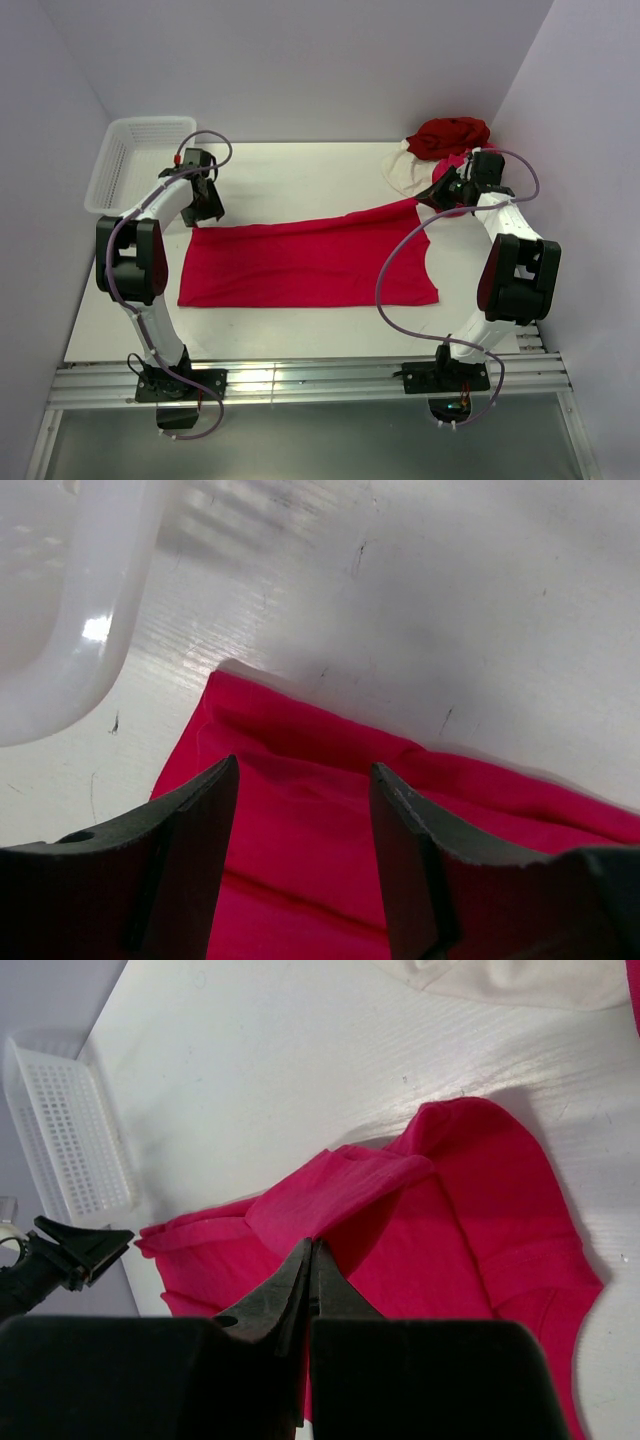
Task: Roll the t-shirts
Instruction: Fold the tshirt
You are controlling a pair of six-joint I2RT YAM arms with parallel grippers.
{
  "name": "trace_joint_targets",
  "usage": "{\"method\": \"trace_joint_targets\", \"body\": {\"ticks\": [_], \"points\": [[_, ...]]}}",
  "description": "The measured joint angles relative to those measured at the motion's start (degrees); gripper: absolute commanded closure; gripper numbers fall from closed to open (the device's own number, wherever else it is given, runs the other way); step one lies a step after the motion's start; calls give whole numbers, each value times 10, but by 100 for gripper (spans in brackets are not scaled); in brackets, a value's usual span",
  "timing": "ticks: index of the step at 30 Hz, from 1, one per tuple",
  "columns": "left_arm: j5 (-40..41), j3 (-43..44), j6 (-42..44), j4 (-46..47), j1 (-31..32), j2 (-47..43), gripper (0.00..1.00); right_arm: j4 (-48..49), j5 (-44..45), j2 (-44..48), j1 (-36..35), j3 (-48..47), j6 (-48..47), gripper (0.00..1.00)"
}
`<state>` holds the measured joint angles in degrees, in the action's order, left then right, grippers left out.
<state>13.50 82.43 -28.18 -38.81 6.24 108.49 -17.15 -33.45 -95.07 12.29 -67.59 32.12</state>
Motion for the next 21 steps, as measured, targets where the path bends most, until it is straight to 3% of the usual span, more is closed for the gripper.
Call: {"method": "trace_joint_targets", "body": {"ticks": [17, 21], "points": [[-1, -24, -17, -2, -2, 1, 45, 0, -5, -14, 0, -5, 0, 100], [2, -24, -21, -5, -3, 2, 53, 1, -7, -15, 0, -7, 0, 100]]}}
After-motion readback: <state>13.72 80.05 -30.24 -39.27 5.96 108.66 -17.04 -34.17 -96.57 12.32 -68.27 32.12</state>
